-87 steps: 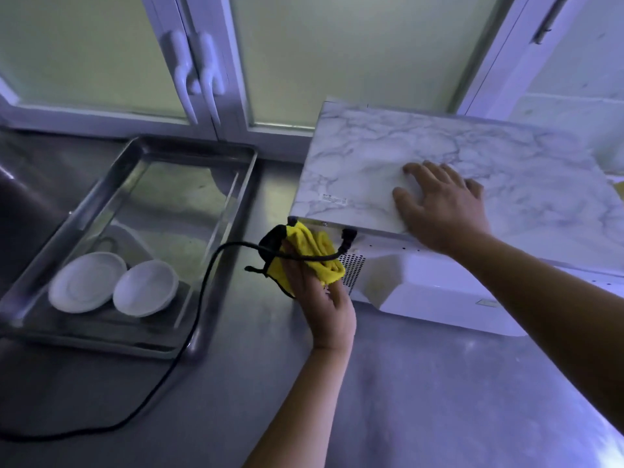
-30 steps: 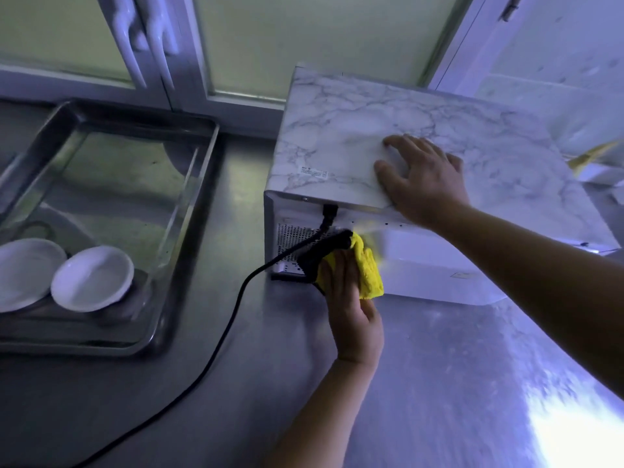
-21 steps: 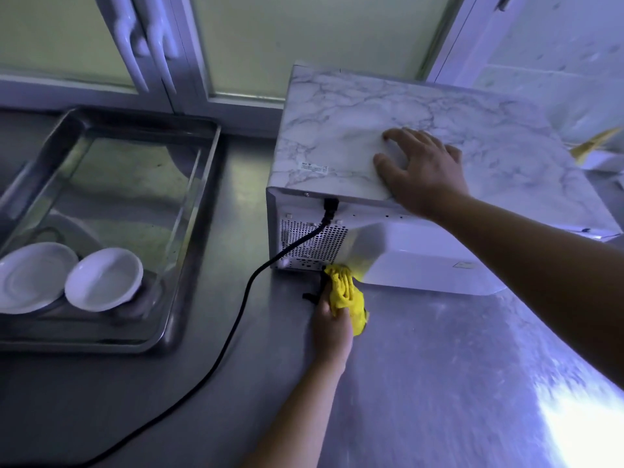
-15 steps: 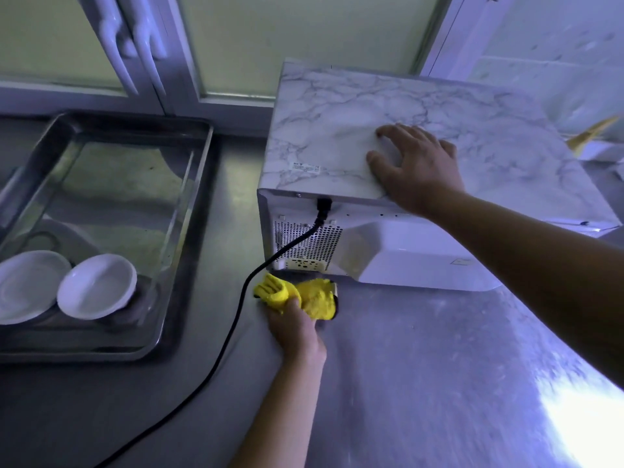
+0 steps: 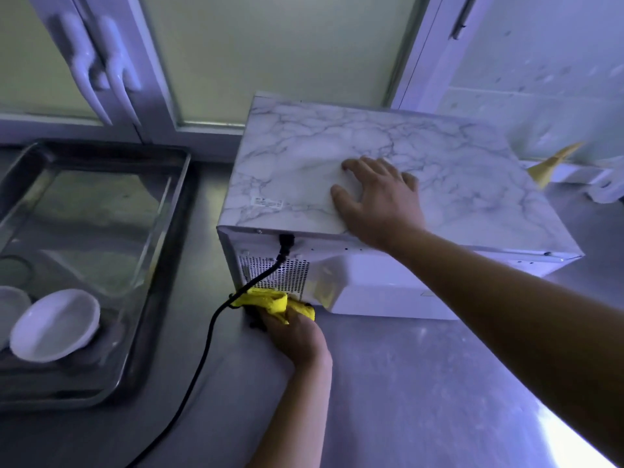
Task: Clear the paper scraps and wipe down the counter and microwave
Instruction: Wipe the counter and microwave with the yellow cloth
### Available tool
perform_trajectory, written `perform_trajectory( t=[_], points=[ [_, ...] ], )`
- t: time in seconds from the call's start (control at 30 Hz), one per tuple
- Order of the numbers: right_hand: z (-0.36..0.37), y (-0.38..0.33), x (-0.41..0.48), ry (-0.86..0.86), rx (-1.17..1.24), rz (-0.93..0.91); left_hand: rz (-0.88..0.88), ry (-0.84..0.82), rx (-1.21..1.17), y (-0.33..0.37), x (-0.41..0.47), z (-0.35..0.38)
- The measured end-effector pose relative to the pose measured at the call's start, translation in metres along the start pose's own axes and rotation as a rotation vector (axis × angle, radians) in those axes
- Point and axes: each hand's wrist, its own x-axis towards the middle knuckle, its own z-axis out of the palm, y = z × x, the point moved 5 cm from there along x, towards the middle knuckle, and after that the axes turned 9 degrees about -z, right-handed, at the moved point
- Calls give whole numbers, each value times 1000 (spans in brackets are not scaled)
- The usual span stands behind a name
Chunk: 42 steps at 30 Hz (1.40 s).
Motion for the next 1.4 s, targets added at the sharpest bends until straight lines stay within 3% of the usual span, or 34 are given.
perform_trajectory(
  t=[0.27,0.33,0.43,0.63,0.83,1.07,1.4],
  points=[
    [7,2,1,-39,-15,-15,-57,-118,183,-21,-31,5],
    [9,4,2,-71,1,-18,-158,-204,218,-23,-21,-8],
    [11,8,3,-132,53,-32,-394,-387,14,-22,-13,-24],
    [-2,37,-8,-292,159,-305,-300,-341,-284,0,-9,-21],
    [-37,124,-45,-316,244,-519,-406,-327,-408,-28,-38,5],
    [-58,195,-69,-324,215,-580,-563,-367,-524,-85,-105,49],
    [-60,199,-72,-221,235,-556,-689,-526,-547,-141,-209,121]
  ],
)
